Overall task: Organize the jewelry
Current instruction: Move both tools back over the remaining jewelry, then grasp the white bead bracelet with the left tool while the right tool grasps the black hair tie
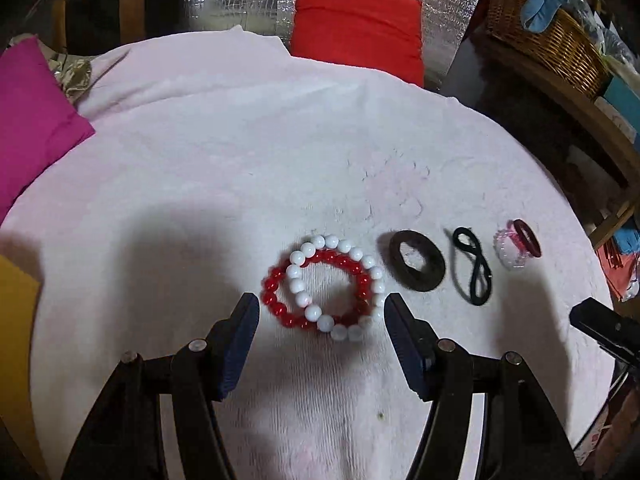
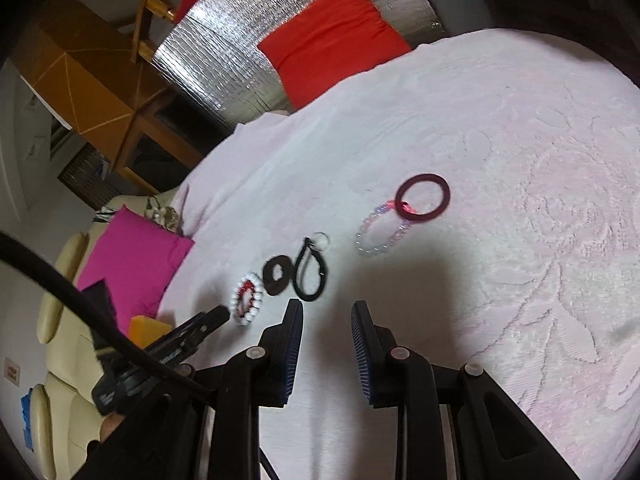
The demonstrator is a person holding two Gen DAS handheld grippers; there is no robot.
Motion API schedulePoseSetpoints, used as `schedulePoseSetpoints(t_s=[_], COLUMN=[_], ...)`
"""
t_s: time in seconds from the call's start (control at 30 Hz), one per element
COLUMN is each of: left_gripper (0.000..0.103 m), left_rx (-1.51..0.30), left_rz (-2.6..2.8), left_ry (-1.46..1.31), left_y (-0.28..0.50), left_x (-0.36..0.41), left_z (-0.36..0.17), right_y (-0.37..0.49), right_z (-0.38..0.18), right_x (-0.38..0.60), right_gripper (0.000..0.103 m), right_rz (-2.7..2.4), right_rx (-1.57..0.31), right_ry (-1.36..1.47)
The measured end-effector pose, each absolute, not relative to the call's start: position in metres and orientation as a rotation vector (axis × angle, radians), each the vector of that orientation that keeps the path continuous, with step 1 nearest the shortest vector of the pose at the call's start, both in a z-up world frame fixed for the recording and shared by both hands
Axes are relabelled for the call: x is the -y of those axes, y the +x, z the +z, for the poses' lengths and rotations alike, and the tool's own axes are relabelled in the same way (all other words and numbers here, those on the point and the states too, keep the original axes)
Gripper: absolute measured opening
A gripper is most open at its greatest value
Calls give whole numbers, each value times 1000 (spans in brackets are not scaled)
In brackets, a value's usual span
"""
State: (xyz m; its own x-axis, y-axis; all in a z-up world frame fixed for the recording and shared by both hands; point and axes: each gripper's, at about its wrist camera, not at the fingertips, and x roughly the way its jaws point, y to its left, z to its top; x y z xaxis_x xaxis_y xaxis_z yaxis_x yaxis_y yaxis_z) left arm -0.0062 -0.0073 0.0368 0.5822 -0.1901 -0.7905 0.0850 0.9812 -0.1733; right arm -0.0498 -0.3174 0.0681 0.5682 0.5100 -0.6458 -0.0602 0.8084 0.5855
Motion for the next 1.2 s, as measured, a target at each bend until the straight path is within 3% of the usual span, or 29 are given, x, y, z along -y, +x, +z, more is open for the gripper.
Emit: schedulePoseSetpoints(t_s=[0.03,0.07,0.17,0.23,0.6,0.67,0.7,0.73,0.9,0.97,1.13,1.2], left_gripper=[58,44,20,10,11,29,46,49,49,34,13,11], left_rx=[-931,-929,-911,-884,-829,-827,-829,-831,-870,-877,-883,-888], left_rz=[-169,-183,-236,-271,-244,-229,-224,-223,-223,-232,-249,-257], left_ry=[-116,-112,-95,-95,-125,-149,-172,-191,-197,-202,-122,-108], left_y=[-6,-5,-3,-5,-3,1,5,7,21,24,25,23], left_x=[8,9,14,14,-9,-14,-17,-19,-14,-9,11,11], left_z=[35,35,37,40,52,51,49,47,32,29,25,26], right_y=[-49,-47,-43,-42,-32,-29,-29,-28,-25,-23,-19,-18], right_z=[67,66,63,63,58,57,56,57,56,53,49,49], right_x=[318,317,312,306,287,283,281,279,273,274,275,274], right_gripper=[27,27,27,27,28,27,27,27,27,28,28,28], right_rz=[353,352,353,355,356,363,365,366,371,370,365,368], right_rx=[-917,-921,-923,-924,-940,-951,-952,-951,-948,-954,-958,-950], right_ry=[549,554,550,537,515,530,534,532,529,535,541,547])
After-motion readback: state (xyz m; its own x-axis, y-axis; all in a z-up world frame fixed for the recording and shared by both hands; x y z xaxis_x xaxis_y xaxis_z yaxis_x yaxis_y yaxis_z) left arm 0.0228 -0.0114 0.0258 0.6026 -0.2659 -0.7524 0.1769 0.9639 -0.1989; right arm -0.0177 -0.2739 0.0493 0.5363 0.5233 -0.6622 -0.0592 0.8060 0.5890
